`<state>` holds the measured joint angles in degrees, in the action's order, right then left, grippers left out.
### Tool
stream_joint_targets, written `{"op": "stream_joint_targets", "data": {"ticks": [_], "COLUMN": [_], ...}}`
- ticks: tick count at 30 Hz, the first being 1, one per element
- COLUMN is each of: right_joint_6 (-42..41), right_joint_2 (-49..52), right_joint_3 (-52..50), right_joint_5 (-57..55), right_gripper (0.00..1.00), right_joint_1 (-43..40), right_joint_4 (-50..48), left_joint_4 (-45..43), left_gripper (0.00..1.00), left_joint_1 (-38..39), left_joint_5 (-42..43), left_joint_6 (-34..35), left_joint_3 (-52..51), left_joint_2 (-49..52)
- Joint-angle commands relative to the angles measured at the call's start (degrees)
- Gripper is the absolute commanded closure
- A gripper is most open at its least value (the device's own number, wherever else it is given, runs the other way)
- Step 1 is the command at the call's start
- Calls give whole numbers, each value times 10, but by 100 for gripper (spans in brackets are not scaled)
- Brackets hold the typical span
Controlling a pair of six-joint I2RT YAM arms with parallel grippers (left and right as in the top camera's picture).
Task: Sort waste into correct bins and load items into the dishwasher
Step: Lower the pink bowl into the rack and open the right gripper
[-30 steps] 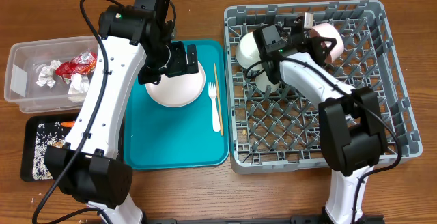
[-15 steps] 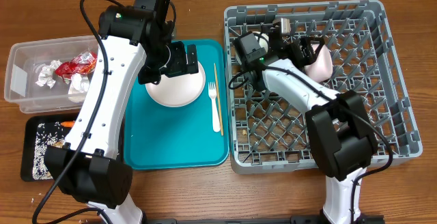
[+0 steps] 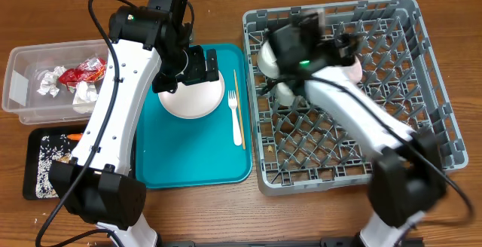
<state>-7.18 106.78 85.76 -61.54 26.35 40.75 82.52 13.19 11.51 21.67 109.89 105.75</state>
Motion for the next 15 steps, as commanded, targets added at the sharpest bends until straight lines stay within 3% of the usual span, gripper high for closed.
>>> {"op": "stream_joint_targets", "data": {"ticks": [1, 2, 3, 6, 11, 15], "right_joint_6": [-57, -68, -75, -96, -96, -122], "right_joint_2": [-92, -107, -119, -130, -110, -75], "right_joint_3": [3, 3, 3, 2, 0, 0], "right_joint_5": [163, 215, 271, 429, 644, 683], "right_gripper": [19, 31, 53, 82, 93, 93], "right_joint_1": [-53, -71, -93, -163, -252, -287], "right_joint_4": [15, 21, 26, 33, 33, 49], "left_joint_4": [0, 0, 0, 0, 0, -1], "left_gripper": [0, 0, 0, 0, 0, 0], "left_joint_1": [3, 3, 3, 3, 3, 3], "left_joint_5": [-5, -5, -5, -5, -5, -5], "left_joint_6": [-9, -9, -9, -9, -9, -9], "left_joint_3": [12, 12, 12, 12, 12, 12], "left_joint_2": [-7, -7, -7, -7, -6, -7]}}
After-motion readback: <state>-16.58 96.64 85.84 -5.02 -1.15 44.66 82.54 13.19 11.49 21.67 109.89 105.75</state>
